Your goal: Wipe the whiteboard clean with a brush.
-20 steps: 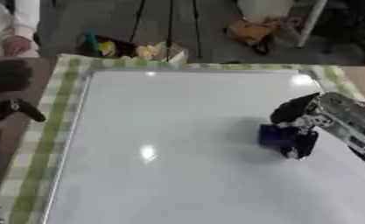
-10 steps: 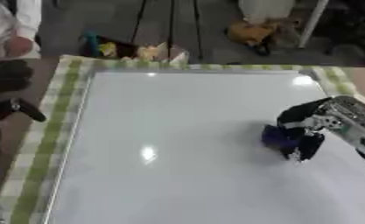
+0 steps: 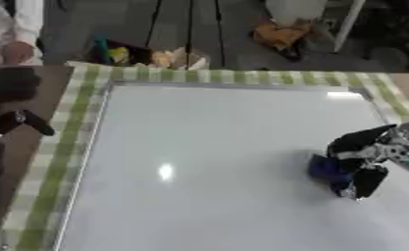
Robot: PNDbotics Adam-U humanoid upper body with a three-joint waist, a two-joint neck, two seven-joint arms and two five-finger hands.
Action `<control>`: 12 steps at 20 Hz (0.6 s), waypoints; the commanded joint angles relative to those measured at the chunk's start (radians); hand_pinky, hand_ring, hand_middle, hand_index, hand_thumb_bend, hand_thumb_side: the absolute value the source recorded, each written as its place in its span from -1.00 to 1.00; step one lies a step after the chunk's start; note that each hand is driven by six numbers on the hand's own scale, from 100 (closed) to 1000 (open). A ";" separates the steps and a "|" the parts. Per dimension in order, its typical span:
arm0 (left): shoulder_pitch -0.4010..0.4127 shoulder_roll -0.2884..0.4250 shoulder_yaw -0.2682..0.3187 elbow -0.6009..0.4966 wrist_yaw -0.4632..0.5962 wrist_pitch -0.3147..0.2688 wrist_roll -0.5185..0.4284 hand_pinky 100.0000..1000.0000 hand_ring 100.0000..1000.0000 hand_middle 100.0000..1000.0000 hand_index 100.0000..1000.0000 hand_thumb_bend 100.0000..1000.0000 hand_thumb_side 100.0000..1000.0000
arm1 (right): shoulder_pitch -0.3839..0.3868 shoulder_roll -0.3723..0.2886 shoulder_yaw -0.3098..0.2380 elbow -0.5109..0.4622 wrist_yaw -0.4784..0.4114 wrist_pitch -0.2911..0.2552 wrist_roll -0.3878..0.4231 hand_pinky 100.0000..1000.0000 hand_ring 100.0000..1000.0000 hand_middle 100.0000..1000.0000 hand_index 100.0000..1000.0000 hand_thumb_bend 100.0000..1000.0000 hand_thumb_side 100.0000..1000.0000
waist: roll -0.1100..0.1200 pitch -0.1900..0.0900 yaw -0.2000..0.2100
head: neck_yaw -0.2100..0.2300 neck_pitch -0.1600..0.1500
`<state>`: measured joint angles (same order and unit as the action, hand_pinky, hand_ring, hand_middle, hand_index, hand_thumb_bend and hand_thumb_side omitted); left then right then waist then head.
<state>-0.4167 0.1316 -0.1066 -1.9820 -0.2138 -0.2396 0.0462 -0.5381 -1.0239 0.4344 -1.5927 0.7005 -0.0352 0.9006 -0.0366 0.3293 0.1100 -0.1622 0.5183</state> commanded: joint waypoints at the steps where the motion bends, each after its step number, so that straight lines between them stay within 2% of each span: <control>1: -0.015 0.009 -0.003 -0.018 -0.003 -0.001 -0.004 -0.29 0.57 0.47 0.32 -1.00 0.89 | 0.039 -0.037 0.008 -0.021 -0.002 0.014 0.006 -0.58 -0.16 -0.73 -0.77 -1.00 -0.45 | 0.007 -0.010 -0.004 | 0.004 0.000; 9: -0.013 0.009 -0.002 -0.018 -0.005 -0.001 -0.005 -0.29 0.57 0.47 0.32 -1.00 0.89 | 0.034 -0.038 -0.077 -0.134 0.016 0.082 0.006 -0.66 -0.18 -0.75 -0.78 -1.00 -0.44 | 0.012 -0.010 -0.010 | 0.009 0.001; 12: -0.014 0.011 -0.001 -0.018 -0.006 -0.001 -0.005 -0.29 0.57 0.47 0.32 -1.00 0.89 | 0.058 -0.051 -0.104 -0.174 0.018 0.107 0.006 -0.65 -0.18 -0.74 -0.78 -1.00 -0.44 | 0.011 -0.010 -0.011 | 0.011 0.002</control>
<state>-0.4172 0.1316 -0.1066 -1.9820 -0.2163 -0.2386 0.0447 -0.4734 -1.0352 0.3571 -1.7375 0.7112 0.0600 0.9082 -0.0247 0.3374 0.1013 -0.1548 0.5181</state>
